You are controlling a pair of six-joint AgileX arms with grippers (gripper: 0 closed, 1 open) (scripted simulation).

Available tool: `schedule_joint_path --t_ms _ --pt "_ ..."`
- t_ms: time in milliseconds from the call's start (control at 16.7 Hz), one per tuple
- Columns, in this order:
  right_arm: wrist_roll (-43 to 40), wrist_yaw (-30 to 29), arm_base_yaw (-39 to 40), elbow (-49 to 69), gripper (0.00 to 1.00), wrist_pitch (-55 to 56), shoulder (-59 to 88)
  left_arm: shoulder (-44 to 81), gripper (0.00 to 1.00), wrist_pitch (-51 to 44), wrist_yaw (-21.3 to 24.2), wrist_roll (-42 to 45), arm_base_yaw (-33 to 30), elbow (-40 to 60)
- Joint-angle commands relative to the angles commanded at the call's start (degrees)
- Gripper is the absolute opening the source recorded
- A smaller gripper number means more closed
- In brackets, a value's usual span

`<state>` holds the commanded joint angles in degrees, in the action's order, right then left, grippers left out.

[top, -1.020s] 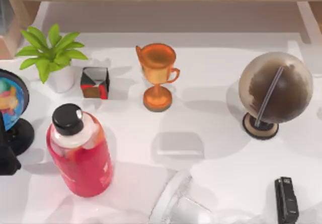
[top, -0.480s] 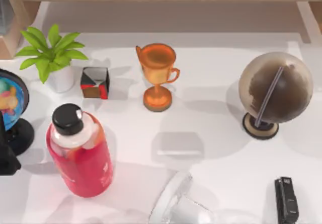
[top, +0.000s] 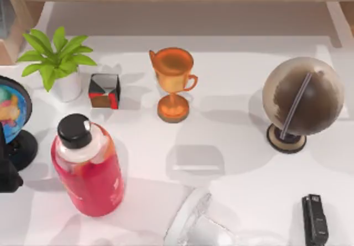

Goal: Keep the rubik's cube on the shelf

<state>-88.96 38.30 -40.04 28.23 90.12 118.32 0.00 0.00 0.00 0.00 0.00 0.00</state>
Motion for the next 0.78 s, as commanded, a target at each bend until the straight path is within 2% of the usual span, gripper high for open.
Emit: schedule_joint_path --t_ms 240,780 --pt "0.05 0.35 -0.41 -0.59 0.00 0.43 -0.26 0.00 1.00 0.00 0.00 0.00 0.00 0.00" --pt "0.05 0.35 -0.41 -0.59 0.68 0.43 -0.26 0.00 1.00 0.00 0.00 0.00 0.00 0.00"
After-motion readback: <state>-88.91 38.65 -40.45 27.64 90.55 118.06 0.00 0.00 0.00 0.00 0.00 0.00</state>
